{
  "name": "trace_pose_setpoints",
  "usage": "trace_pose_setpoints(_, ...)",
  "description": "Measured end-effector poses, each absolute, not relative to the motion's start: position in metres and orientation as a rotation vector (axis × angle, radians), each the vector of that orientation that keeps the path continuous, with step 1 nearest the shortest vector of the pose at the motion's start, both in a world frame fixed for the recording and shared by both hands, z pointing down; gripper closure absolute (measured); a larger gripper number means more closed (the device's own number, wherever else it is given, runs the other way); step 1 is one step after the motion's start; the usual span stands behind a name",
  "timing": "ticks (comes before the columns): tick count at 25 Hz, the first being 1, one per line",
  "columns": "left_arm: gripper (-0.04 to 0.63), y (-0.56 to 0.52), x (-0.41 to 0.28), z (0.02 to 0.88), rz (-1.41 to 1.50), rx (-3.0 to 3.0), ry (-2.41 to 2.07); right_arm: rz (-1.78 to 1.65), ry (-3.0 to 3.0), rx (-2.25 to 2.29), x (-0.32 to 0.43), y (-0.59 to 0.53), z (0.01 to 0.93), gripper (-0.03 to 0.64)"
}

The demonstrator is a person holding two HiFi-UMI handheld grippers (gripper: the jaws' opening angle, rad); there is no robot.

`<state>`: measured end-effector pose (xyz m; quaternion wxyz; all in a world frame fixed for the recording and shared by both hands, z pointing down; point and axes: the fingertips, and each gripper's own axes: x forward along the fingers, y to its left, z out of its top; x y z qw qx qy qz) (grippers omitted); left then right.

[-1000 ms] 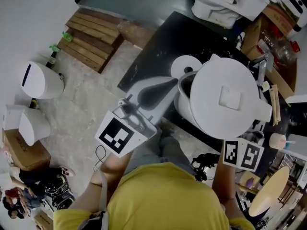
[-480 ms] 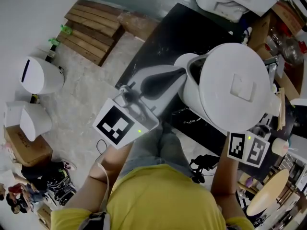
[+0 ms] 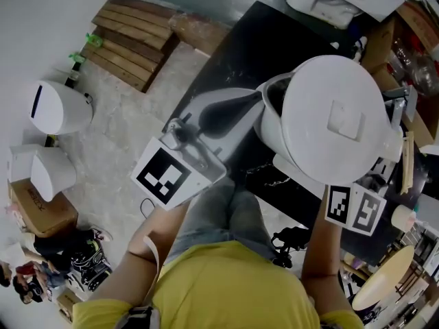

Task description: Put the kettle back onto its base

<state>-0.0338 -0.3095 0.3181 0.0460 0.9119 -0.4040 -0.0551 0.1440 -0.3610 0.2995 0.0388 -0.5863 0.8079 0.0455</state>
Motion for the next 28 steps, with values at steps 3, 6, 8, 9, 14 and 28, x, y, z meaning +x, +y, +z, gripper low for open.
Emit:
trace_pose_setpoints(3,0.592,-0.316,-0.035,0.323,-0.169,2.774,-1.239,0.144,2.477,-1.800,0.144,-0.368,0.304,0.555)
trace_pose_setpoints(6,0.592,-0.322,-0.036,0.330,-0.163,2.763,-1.248,0.139,2.475,-1.793,0.142,-0.374,0.311,0.555)
trace_pose_setpoints(8,0.592,-0.326,-0.036,0.335,-0.151,2.759,-1.252,0.137,2.479,-1.795,0.141,-0.378,0.316,0.555)
trace_pose_setpoints(9,0.592,-0.328,-0.036,0.338,-0.145,2.756,-1.253,0.137,2.482,-1.798,0.141,-0.379,0.319,0.555)
trace_pose_setpoints(14,0.593,-0.335,-0.038,0.349,-0.135,2.731,-1.261,0.109,2.492,-1.800,0.140,-0.386,0.331,0.555)
trace_pose_setpoints(28,0.592,-0.346,-0.045,0.362,-0.132,2.717,-1.272,0.070,2.496,-1.800,0.135,-0.398,0.347,0.555)
